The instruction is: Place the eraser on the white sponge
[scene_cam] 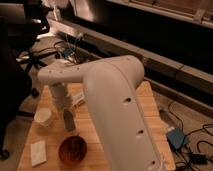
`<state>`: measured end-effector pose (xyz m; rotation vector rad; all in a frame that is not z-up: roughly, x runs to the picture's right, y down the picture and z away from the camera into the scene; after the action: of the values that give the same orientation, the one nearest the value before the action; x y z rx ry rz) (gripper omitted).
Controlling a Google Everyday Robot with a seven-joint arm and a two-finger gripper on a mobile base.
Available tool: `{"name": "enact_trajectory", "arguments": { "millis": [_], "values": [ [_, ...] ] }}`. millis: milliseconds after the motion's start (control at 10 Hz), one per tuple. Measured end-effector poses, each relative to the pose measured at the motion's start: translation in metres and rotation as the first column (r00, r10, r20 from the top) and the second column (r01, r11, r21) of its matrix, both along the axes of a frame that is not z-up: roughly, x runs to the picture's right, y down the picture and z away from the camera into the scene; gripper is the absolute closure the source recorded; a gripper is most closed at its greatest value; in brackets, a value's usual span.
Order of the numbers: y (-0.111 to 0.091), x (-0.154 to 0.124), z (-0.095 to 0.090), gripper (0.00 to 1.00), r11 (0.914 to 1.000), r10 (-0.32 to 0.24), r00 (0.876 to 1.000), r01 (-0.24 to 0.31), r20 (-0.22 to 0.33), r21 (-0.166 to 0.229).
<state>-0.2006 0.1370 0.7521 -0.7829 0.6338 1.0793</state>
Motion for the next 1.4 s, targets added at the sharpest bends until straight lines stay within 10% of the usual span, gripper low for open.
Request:
{"name": "enact_trajectory", "arguments": {
  "millis": [600, 1100, 1400],
  "values": [
    [0.012, -0.069, -0.076, 0.83, 0.9881, -0.148, 0.962, 0.134, 0.231, 0.076],
    [0.059, -0.114, -0.069, 0.83, 0.9396, -0.340, 0.889, 0.308, 0.306, 0.149],
    [0.086, -0.139, -0.050, 0.83, 0.9309, -0.364, 0.855, 0.323, 0.368, 0.170]
  ]
}}
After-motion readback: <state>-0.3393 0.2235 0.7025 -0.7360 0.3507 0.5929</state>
